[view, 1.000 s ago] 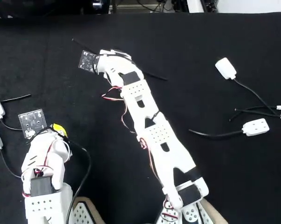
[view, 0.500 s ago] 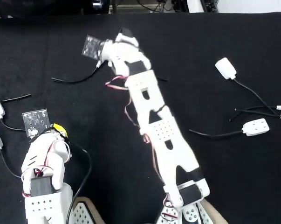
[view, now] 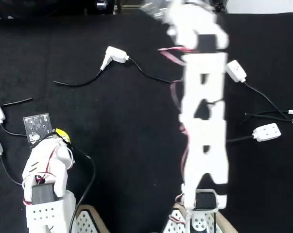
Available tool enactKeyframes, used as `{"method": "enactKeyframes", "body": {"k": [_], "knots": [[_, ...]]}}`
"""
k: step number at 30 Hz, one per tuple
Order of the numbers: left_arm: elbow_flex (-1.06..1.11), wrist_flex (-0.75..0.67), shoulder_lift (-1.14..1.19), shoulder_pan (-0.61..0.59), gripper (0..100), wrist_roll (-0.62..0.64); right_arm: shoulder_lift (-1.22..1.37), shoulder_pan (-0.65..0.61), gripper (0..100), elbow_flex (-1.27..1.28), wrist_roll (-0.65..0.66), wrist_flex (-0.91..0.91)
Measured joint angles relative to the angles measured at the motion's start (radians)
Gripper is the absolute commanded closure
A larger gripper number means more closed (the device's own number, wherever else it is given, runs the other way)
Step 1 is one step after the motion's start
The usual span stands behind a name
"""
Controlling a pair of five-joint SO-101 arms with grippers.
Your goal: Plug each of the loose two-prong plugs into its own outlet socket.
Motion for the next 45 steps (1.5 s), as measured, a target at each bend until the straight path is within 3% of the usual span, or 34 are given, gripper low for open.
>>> {"method": "enactKeyframes", "body": {"k": [3,9,11,15,19,21,23,30,33,36,45], "knots": [[0.0,0.0,0.0,0.0,97,0.0,-0.031,0.13,66.9,0.0,-0.031,0.055],[0.0,0.002,0.0,0.0,97,0.0,-0.032,0.371,66.9,0.0,-0.295,0.123],[0.0,0.003,0.0,0.0,97,0.0,-0.032,0.45,66.9,0.0,-0.325,0.147],[0.0,0.003,0.0,0.0,97,0.0,0.0,0.545,66.9,-0.002,-0.264,0.18],[0.0,0.003,0.0,0.0,97,0.0,0.087,0.549,66.9,0.0,-0.12,0.278],[0.0,0.003,0.0,0.0,97,0.0,0.092,0.554,67.0,0.0,-0.13,0.365],[0.0,0.003,0.0,0.0,97,0.0,0.094,0.582,67.0,0.0,-0.226,0.442],[0.0,0.003,0.0,0.0,97,0.0,0.094,0.783,67.0,0.0,-0.789,0.456],[0.0,0.003,0.0,0.005,97,0.0,0.094,0.835,67.0,0.011,-0.944,0.456],[0.0,0.003,0.0,0.028,97,0.0,0.094,0.872,67.0,0.086,-1.01,0.456],[0.0,0.003,0.0,0.034,97,0.0,0.087,0.861,67.0,0.416,-1.033,0.456]]}}
